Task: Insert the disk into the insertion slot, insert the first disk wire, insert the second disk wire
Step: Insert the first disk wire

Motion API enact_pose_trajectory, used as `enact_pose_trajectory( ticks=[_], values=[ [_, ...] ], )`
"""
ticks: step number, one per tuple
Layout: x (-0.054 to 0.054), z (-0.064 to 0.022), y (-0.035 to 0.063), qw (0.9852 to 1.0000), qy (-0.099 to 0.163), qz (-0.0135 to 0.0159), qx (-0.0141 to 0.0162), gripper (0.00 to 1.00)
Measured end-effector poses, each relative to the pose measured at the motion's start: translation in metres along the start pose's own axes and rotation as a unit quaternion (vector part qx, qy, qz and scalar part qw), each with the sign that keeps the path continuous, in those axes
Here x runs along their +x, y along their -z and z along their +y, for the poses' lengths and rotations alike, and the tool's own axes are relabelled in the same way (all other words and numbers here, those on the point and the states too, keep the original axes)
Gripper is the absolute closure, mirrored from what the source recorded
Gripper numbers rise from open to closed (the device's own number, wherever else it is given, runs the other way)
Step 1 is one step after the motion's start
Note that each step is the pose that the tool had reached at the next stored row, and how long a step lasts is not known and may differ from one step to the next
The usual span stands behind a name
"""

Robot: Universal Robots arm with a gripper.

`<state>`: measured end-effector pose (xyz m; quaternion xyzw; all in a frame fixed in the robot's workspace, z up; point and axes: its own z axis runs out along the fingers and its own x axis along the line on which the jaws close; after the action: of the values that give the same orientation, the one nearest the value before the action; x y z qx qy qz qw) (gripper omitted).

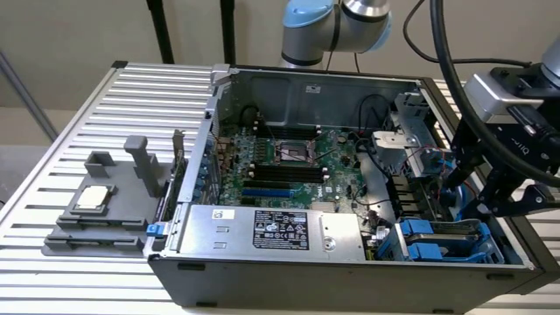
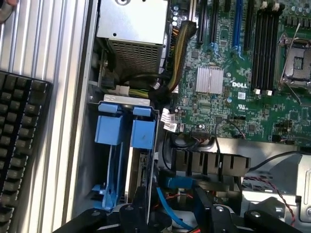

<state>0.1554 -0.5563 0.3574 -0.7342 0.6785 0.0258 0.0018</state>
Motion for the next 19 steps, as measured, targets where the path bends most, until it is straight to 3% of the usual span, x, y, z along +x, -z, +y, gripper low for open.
enact_pose_trajectory(
  ticks=[5,7,10,17,19],
  values=[
    [0.016,0.0045,0.0004,1.0000,0.000,-0.0003,0.0000,0.49],
    [0.022,0.0049,0.0006,1.0000,0.000,-0.0025,-0.0005,0.49],
    [0.028,0.0030,0.0010,1.0000,0.000,-0.0084,-0.0026,0.49],
    [0.033,-0.0073,0.0014,0.9996,0.001,-0.0280,-0.0045,0.49],
    [0.035,-0.0113,0.0010,0.9995,0.001,-0.0313,-0.0053,0.49]
  ],
)
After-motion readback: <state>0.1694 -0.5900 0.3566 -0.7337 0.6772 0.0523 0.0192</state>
